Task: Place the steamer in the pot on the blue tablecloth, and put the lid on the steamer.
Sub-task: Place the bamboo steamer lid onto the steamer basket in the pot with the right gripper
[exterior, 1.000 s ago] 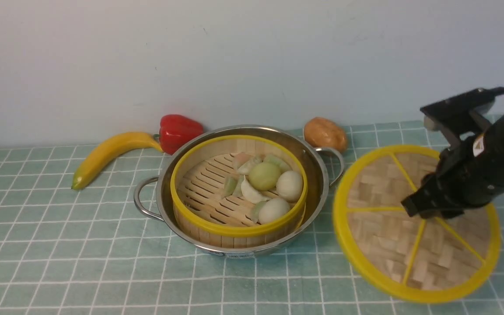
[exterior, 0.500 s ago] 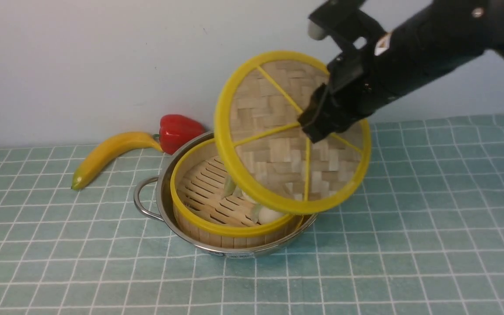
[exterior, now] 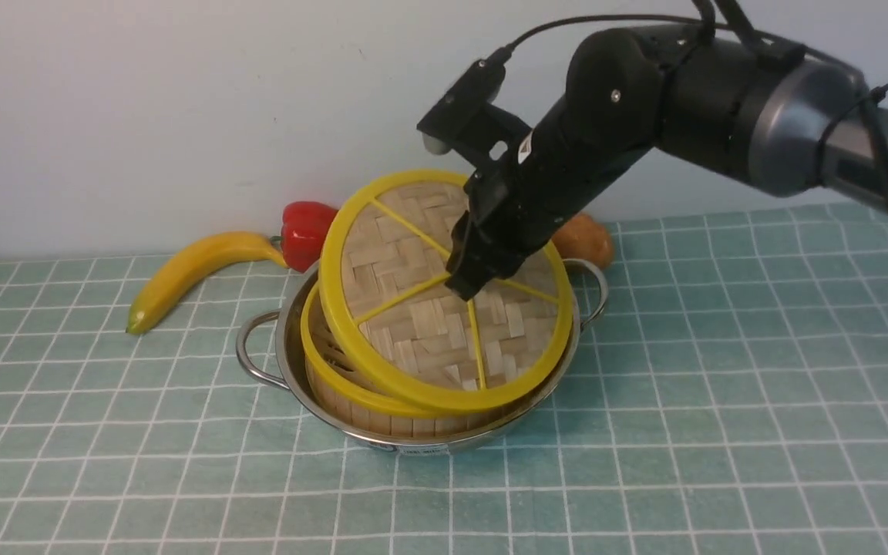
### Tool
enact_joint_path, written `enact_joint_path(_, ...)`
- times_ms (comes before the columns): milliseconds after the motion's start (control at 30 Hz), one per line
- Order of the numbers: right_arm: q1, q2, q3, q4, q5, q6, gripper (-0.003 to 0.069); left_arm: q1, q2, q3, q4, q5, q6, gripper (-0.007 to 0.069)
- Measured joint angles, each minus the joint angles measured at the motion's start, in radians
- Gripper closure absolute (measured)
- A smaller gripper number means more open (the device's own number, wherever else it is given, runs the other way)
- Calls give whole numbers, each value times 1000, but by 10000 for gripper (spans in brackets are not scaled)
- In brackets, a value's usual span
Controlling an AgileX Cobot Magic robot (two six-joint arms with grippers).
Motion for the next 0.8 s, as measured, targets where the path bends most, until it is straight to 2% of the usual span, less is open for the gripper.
enact_joint_path(800, 29, 49, -3, 53, -67, -57, 511, 0, 0, 0, 0, 0, 0, 382)
